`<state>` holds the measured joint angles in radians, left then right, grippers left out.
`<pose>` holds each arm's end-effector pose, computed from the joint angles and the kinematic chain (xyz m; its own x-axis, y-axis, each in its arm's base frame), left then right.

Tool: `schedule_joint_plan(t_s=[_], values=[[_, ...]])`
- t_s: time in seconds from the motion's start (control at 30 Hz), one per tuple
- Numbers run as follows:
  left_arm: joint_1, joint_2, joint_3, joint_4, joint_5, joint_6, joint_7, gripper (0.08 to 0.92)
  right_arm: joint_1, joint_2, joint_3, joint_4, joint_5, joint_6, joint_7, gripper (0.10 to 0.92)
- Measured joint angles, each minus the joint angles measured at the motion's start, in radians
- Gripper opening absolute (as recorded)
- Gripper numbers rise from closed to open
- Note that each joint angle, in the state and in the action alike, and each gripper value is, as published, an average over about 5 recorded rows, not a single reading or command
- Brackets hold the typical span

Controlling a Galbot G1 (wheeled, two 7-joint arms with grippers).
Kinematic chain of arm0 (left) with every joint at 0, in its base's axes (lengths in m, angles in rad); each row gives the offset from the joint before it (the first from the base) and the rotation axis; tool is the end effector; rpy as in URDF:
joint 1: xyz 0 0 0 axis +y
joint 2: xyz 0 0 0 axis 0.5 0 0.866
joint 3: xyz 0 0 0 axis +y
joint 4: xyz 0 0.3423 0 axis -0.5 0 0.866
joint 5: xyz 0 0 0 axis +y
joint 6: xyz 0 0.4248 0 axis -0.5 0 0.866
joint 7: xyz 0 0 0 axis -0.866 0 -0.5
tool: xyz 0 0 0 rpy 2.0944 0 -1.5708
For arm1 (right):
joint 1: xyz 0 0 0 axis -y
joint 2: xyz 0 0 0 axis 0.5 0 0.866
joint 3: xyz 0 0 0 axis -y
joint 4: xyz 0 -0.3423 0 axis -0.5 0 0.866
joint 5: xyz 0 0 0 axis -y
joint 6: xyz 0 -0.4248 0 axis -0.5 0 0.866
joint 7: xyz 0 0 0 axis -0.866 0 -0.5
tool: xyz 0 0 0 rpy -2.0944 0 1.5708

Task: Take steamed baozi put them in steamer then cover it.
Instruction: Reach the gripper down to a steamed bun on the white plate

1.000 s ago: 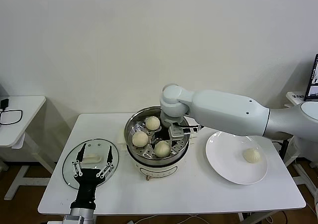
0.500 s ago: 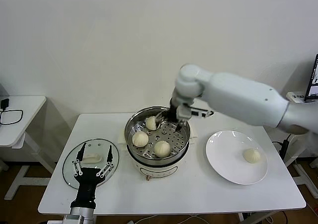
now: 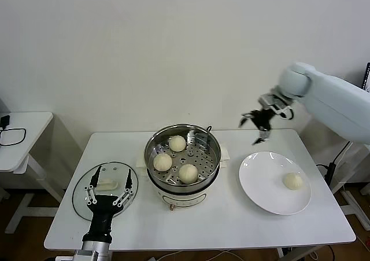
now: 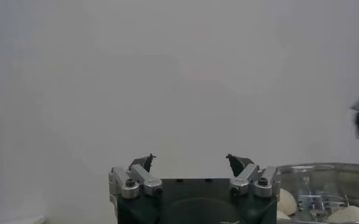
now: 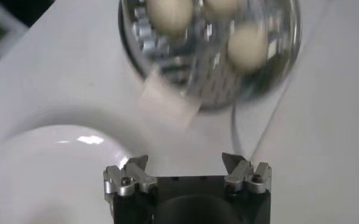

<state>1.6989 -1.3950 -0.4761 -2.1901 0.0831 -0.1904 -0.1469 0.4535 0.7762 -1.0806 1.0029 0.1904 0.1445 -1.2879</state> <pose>0.2158 0.0006 -0.2868 -0.9852 0.0303 -0.1686 0.0013 0.9856 0.1693 0.6528 -0.1565 -0.0578 -0.1353 -0.2515 0.9583 -0.9361 -0.2844 -0.2068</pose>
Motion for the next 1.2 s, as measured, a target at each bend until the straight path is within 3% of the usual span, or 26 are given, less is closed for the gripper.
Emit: schedule_joint_plan(t_s=[0.43,1.2], values=[[0.007,-0.005,-0.007,0.001,0.001,0.001,-0.004,0.823,-0.136,-0.076,0.011,-0.099,-0.064,-0.056,-0.001,0.823],[0.008,-0.009,-0.011,0.007,0.003,0.001,-0.008,0.823,-0.337,-0.049,0.101,-0.216,-0.197,-0.059,0.093,0.823]])
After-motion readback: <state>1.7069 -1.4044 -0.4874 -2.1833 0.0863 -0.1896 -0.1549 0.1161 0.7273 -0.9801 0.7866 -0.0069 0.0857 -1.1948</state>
